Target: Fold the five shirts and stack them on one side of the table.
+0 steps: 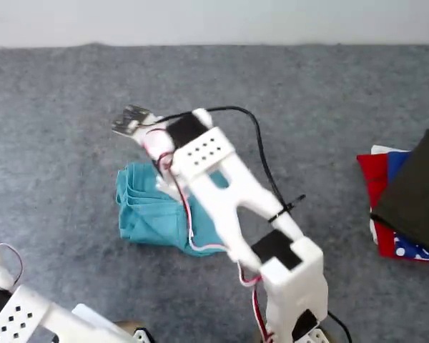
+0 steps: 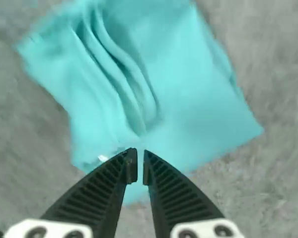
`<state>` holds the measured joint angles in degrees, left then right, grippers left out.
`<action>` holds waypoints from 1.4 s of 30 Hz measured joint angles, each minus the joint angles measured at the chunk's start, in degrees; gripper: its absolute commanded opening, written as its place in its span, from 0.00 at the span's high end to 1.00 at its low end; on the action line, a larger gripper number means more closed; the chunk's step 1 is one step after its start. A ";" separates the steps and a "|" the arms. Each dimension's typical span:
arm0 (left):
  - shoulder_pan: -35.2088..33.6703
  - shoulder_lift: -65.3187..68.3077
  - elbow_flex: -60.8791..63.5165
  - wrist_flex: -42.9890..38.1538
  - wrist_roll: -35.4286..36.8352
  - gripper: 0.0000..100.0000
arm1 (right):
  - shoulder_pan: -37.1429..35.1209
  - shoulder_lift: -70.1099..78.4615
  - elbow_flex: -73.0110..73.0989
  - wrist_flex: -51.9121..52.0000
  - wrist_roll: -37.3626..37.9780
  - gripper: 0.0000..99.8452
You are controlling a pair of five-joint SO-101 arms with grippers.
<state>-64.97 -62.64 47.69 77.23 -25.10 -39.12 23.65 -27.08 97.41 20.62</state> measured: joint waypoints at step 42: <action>-3.25 0.00 0.00 0.00 0.00 0.98 | -11.96 25.93 -26.46 3.16 -1.14 0.99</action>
<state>-68.22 -62.64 47.69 77.23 -25.10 -51.08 49.58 -53.54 100.57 19.47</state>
